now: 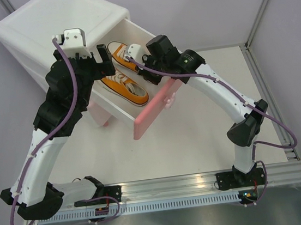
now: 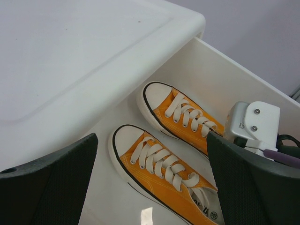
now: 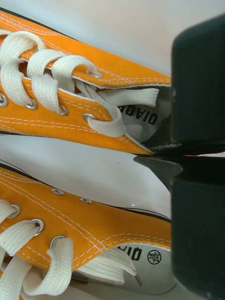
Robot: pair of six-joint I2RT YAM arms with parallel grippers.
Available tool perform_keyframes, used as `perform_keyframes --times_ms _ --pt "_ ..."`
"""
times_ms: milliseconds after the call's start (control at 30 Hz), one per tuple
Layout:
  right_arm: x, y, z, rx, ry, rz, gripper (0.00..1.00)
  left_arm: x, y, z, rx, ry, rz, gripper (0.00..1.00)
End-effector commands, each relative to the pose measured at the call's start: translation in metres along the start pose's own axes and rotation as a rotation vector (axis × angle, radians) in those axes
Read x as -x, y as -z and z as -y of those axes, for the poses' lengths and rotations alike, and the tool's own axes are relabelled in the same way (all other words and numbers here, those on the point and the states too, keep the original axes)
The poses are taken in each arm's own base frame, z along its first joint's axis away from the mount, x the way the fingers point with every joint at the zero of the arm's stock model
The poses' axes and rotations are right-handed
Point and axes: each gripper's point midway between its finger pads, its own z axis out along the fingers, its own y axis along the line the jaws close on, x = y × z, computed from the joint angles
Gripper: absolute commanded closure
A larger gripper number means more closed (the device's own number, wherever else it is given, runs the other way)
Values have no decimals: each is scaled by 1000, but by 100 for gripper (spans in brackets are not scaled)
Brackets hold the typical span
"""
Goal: Place and organize the shoes in the shoe cabinet
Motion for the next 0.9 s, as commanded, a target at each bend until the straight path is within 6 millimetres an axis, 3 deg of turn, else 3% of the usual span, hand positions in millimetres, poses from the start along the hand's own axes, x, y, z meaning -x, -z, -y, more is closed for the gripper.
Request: perform_keyframes --times_ms 0,400,600,667,867 --pt "22 6 8 -41 47 68 99 20 1 -3 6 -13 54 0" --pt "7 26 0 -51 56 0 99 19 1 -3 6 -16 52 0" --pt "8 32 0 -61 52 3 99 19 2 -3 3 -11 52 0" --pt "8 32 1 -64 51 3 96 18 1 -2 3 -10 50 0" --pt "12 32 1 -68 42 17 73 18 2 -2 -2 -8 49 0"
